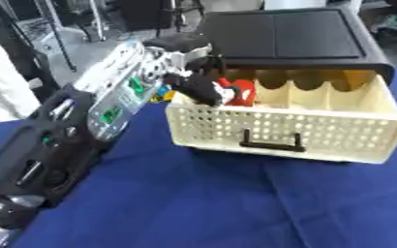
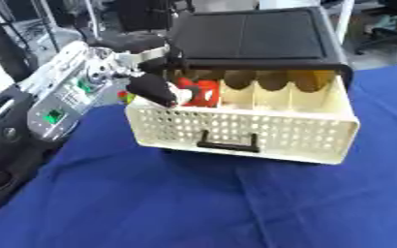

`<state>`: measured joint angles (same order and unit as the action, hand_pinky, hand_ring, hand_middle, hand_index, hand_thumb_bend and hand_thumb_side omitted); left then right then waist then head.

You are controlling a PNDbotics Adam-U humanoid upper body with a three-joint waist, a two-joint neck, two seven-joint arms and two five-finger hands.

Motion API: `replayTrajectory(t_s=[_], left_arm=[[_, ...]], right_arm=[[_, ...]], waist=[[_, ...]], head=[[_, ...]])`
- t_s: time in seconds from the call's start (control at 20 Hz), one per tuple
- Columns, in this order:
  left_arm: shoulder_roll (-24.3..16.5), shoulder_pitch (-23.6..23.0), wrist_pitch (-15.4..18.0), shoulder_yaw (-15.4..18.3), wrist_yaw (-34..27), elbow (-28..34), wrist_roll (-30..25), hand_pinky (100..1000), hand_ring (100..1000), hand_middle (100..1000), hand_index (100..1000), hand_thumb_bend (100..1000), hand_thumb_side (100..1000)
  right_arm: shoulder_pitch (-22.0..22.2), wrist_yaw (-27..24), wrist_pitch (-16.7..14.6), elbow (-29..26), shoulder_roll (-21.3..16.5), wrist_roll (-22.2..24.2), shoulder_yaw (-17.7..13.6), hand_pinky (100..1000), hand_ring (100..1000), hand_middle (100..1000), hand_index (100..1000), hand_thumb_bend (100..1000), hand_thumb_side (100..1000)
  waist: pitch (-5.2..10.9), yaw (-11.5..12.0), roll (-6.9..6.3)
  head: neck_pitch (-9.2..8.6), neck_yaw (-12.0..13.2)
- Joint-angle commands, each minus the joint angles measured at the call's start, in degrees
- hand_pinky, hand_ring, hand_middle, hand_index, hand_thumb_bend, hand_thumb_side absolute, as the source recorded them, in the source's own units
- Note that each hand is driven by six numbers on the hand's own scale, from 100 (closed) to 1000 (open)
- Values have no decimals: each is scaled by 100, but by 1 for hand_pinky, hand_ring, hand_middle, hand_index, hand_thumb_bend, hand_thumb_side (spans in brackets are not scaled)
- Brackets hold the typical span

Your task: Pick up objects from table and place into drawer.

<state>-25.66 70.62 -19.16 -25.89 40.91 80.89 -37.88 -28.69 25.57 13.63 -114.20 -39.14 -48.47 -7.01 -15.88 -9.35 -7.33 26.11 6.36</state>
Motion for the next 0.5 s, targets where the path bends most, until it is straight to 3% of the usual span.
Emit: replayTrajectory(t_s=[0.05, 0.3, 0.5], left_arm=[[-87, 125, -74, 126, -59, 158, 46, 402, 582, 581, 762, 283, 586], [-86, 127, -186, 251, -148, 303, 374, 384, 565, 560, 753, 199, 572], [-86, 117, -346, 399, -281, 463, 961, 356, 538, 530, 732, 100, 560]], right_arm=[[-55, 3, 79, -39, -98, -44, -7, 266, 389, 350, 629, 100, 862], [-55, 9, 82, -39, -97, -36, 0, 268, 391, 352, 630, 100, 862], [-66, 9, 72, -39, -108, -36, 6, 275, 398, 360, 631, 100, 861]], waist=[[127, 10, 46], [134, 11, 61], [145, 19, 77]], head=[[-5, -12], [4, -13], [29, -21]])
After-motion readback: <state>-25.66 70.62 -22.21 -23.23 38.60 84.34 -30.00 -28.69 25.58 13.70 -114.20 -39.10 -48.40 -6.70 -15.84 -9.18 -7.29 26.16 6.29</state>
